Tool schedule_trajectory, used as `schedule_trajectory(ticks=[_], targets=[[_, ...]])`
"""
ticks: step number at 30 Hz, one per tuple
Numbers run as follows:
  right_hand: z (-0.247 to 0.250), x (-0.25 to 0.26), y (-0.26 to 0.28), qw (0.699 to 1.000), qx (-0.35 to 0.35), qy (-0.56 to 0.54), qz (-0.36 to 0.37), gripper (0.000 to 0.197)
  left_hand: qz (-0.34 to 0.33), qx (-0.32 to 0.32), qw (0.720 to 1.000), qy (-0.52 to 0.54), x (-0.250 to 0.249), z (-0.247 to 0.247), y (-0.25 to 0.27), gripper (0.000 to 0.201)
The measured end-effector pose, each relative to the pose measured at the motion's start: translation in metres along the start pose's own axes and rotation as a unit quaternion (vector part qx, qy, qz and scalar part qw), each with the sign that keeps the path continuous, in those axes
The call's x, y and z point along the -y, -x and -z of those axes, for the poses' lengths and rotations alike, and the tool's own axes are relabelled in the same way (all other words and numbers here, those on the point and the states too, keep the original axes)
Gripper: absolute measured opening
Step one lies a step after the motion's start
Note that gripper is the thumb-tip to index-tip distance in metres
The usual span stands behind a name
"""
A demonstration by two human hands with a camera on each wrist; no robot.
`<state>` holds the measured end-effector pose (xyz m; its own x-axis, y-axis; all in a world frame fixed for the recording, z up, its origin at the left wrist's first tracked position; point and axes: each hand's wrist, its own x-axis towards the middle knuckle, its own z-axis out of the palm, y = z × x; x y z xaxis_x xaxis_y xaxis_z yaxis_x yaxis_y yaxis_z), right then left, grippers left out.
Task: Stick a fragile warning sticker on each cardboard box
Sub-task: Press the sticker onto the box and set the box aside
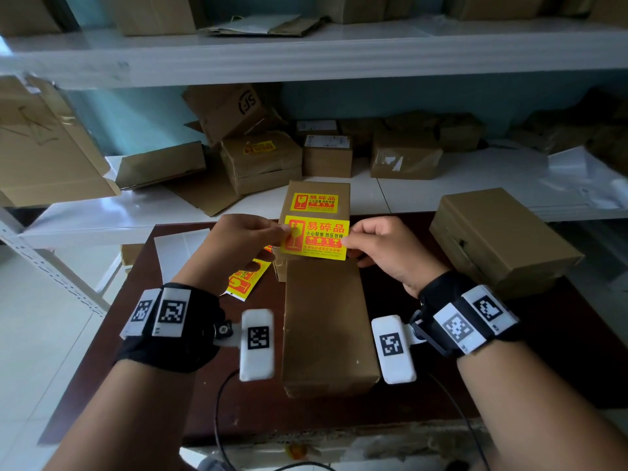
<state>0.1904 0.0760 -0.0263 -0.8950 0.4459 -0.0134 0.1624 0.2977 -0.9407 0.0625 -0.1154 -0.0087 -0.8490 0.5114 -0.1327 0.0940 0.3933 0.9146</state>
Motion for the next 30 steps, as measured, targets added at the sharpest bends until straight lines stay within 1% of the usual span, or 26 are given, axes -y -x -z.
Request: schedule_trajectory(ticks=[4, 6, 10, 14, 17, 20, 25, 28, 30], targets=[[0.001, 0.000, -0.001, 1.000, 0.006, 0.011, 0.000, 0.020, 0.012, 0.002, 1.000, 0.004, 0.001, 0.001, -0.001, 0.017], [0.004, 0.000, 0.000, 0.999, 0.023, 0.025, -0.013, 0.021, 0.014, 0.010, 1.000, 0.003, 0.000, 0.002, -0.001, 0.016], [0.011, -0.001, 0.001, 0.995, 0.049, 0.056, -0.060, 0.024, 0.023, 0.045, 0.998, -0.025, 0.001, 0.001, -0.001, 0.014], [0.014, -0.005, 0.000, 0.989, 0.062, 0.073, -0.115, 0.030, 0.047, 0.089, 0.991, -0.091, 0.003, -0.004, -0.001, 0.012], [0.016, -0.004, 0.002, 0.981, 0.077, 0.104, -0.144, 0.028, 0.074, 0.116, 0.983, -0.122, 0.004, -0.006, 0.000, 0.023], [0.016, -0.004, 0.006, 0.975, 0.086, 0.130, -0.155, 0.029, 0.083, 0.124, 0.979, -0.140, 0.008, -0.006, -0.001, 0.029], [0.017, -0.003, 0.011, 0.968, 0.093, 0.171, -0.160, 0.032, 0.093, 0.140, 0.971, -0.169, 0.010, -0.009, 0.000, 0.023], [0.017, -0.003, 0.013, 0.963, 0.104, 0.190, -0.163, 0.033, 0.099, 0.144, 0.969, -0.174, 0.009, -0.011, 0.001, 0.024], [0.016, -0.003, 0.014, 0.960, 0.107, 0.199, -0.165, 0.035, 0.098, 0.146, 0.964, -0.197, 0.010, -0.011, 0.001, 0.026]])
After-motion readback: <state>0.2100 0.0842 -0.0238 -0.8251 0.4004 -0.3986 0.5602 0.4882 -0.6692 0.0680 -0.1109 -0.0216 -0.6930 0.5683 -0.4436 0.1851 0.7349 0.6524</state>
